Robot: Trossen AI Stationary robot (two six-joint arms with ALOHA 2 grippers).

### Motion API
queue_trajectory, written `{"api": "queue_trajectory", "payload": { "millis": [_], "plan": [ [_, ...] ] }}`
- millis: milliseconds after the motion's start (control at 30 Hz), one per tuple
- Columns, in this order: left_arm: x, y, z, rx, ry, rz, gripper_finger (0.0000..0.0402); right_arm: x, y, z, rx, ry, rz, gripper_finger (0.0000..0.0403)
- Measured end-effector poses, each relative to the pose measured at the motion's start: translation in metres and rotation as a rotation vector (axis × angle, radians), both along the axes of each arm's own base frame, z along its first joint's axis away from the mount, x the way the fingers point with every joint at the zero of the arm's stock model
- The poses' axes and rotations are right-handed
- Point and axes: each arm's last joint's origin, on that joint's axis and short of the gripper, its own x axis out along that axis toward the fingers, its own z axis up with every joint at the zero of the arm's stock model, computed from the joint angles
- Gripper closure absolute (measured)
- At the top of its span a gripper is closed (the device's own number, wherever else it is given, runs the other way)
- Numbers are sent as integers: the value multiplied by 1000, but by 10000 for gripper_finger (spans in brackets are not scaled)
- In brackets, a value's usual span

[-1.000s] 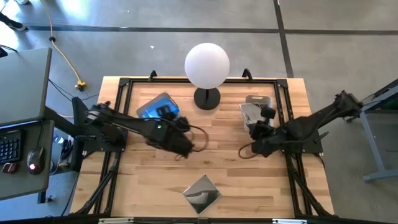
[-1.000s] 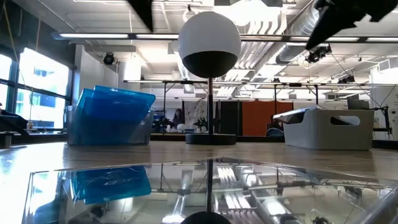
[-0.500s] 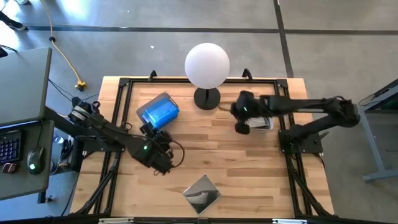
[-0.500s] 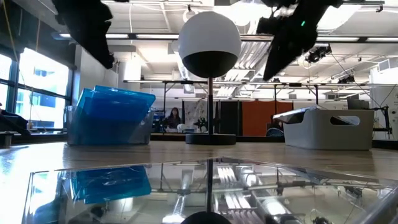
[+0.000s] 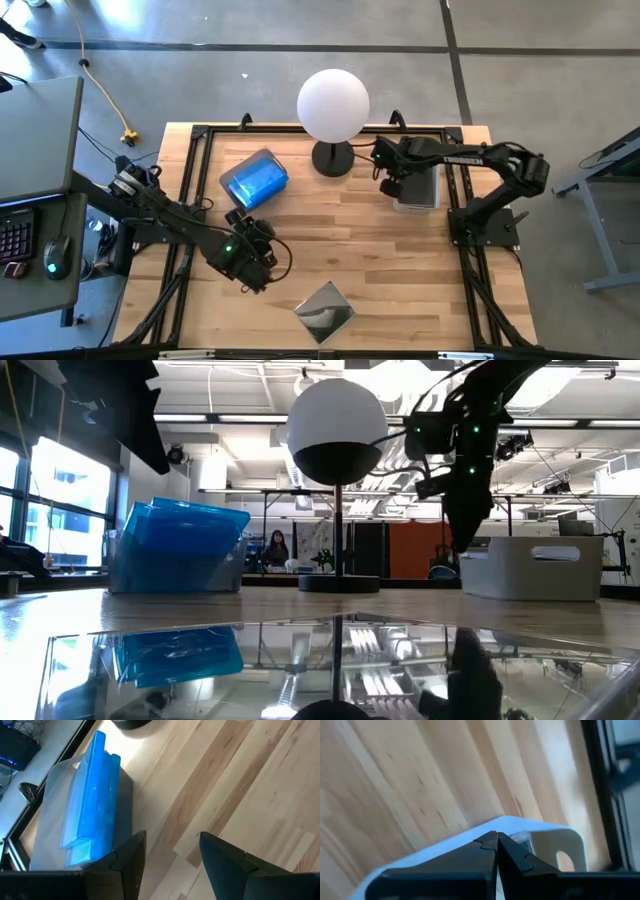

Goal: Pick & place jewel cases by type
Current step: Put the top black CD case into the gray bin

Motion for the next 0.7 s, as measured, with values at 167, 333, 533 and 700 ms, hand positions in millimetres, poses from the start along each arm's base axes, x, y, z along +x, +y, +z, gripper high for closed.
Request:
{"api": "queue_trajectory", "payload": {
  "millis": [167, 333, 533, 700],
  "plan": [
    [0, 0, 0, 0, 0, 2, 220, -11, 1, 1, 3, 96, -37, 403],
    [0, 0, 0, -11, -13, 18, 220, -16, 8, 6, -23, 140, -30, 403],
    [0, 0, 0, -31, -9, 26, 220, -31, 26, 34, -60, 77, -19, 403],
    [0, 0, 0, -46, -26, 49, 220, -47, 44, 64, -57, -112, -14, 403]
  ]
}}
